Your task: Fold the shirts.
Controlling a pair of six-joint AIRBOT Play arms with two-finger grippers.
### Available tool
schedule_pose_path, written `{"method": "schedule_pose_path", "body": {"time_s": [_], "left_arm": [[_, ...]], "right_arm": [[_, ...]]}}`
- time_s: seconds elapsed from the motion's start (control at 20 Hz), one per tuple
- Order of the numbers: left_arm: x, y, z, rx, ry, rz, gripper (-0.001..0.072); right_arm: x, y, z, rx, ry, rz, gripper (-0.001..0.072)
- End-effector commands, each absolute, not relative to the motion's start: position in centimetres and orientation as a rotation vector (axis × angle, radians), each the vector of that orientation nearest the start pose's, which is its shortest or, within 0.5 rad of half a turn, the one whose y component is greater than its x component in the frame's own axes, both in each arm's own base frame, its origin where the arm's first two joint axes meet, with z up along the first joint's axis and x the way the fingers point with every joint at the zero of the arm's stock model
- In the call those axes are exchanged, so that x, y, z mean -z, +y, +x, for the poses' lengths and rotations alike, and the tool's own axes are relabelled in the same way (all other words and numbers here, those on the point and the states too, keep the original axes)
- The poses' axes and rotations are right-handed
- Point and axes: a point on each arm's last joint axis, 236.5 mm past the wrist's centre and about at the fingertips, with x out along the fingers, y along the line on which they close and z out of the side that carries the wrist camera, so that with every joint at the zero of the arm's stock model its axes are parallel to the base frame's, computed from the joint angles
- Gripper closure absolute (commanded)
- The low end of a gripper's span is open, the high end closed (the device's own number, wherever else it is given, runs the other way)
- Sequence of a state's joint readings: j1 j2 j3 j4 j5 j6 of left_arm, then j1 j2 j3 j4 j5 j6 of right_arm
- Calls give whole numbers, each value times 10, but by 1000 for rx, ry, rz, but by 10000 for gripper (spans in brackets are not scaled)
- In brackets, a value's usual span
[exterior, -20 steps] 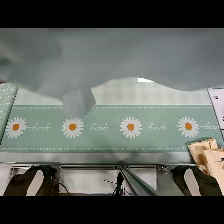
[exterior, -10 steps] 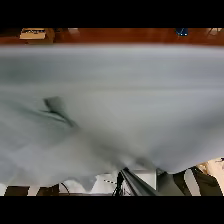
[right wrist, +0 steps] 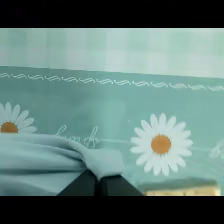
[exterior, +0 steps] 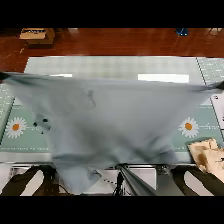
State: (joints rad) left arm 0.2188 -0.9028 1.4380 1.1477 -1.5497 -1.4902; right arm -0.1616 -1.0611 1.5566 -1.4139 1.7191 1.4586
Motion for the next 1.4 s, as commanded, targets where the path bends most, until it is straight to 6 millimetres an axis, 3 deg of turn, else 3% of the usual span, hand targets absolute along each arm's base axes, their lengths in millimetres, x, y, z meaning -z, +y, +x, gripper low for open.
{"method": "schedule_pose_path", "body": {"time_s": [0.0, 0.15, 0.3, 0.45, 0.6, 0.75, 0.85, 1.1, 1.35], "left_arm": [[-134, -44, 373, 283, 1093, -334, 684], [-86, -42, 424, 253, 1094, -366, 684], [-65, -40, 468, 213, 1008, -389, 684], [-59, -43, 504, 179, 894, -381, 684], [-55, -44, 536, 143, 787, -375, 684], [-70, -29, 566, 84, 635, -376, 685], [-71, -23, 573, 65, 599, -376, 684], [-20, -41, 561, 99, 758, -380, 683], [-22, -40, 556, 106, 775, -378, 683]], "right_arm": [[-121, 2, 390, -116, 1199, 53, 683], [-92, 22, 456, -144, 1082, 67, 683], [-79, 23, 508, -114, 945, 101, 682], [-79, 14, 549, -50, 806, 171, 682], [-76, 9, 575, -23, 712, 198, 683], [-89, 2, 601, 9, 580, 243, 683], [-81, 1, 605, 23, 580, 277, 683], [-23, 6, 595, 25, 743, 283, 683], [-20, 0, 586, 31, 808, 281, 683]]}}
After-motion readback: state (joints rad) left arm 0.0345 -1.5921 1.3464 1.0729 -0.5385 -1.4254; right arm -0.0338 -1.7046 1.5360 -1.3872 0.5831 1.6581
